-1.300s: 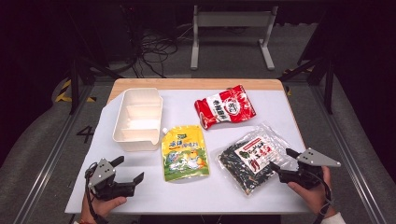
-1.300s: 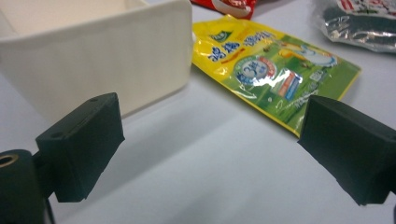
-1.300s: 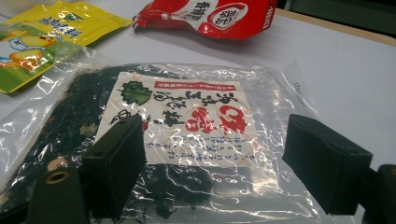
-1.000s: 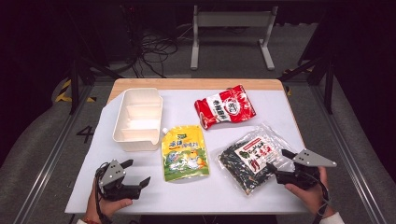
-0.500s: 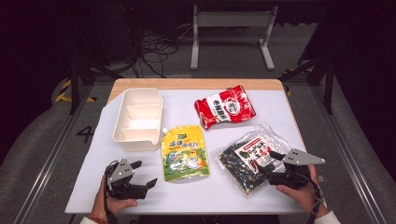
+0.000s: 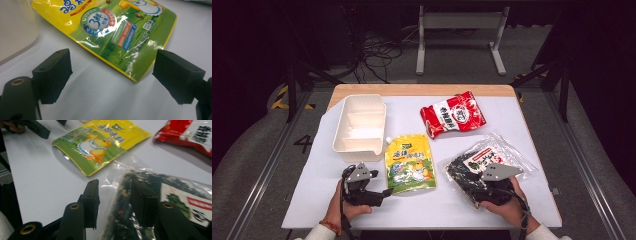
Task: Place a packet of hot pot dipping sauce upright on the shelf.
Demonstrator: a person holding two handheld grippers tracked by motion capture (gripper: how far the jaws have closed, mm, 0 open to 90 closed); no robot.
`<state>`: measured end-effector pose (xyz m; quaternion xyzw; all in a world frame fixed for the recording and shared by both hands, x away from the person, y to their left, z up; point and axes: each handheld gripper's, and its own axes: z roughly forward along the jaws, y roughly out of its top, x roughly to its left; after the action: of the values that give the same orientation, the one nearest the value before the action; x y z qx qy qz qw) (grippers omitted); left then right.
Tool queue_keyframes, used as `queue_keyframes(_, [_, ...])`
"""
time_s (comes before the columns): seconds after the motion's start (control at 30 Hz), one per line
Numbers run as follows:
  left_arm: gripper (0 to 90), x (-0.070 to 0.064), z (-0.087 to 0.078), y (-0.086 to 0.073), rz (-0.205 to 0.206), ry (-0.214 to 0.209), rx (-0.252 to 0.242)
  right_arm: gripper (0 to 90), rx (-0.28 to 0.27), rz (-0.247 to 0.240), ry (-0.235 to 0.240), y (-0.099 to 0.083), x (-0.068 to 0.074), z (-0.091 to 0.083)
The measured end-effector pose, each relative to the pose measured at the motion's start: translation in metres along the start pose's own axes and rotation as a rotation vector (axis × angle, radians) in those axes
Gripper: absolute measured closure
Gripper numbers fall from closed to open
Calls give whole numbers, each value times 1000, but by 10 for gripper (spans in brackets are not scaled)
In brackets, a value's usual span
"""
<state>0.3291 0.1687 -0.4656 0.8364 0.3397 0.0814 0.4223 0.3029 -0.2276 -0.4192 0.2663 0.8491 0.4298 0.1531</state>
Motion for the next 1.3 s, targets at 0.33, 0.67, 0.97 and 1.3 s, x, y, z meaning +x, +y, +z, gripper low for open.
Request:
queue_keyframes(0.33, [152, 4, 13, 10, -33, 7, 34, 539, 45, -60, 68, 18, 27, 36])
queue_keyframes(0.67, [140, 11, 17, 16, -69, 2, 32, 425, 140, -130, 33, 32, 46, 77])
queue_keyframes(0.97, [154, 13, 19, 19, -84, -29, 38, 453, 208, -195, -16, 40, 46, 100])
queue_keyframes(1.3, [141, 14, 23, 24, -109, -82, 38, 722, 255, -277, 17, 41, 51, 99])
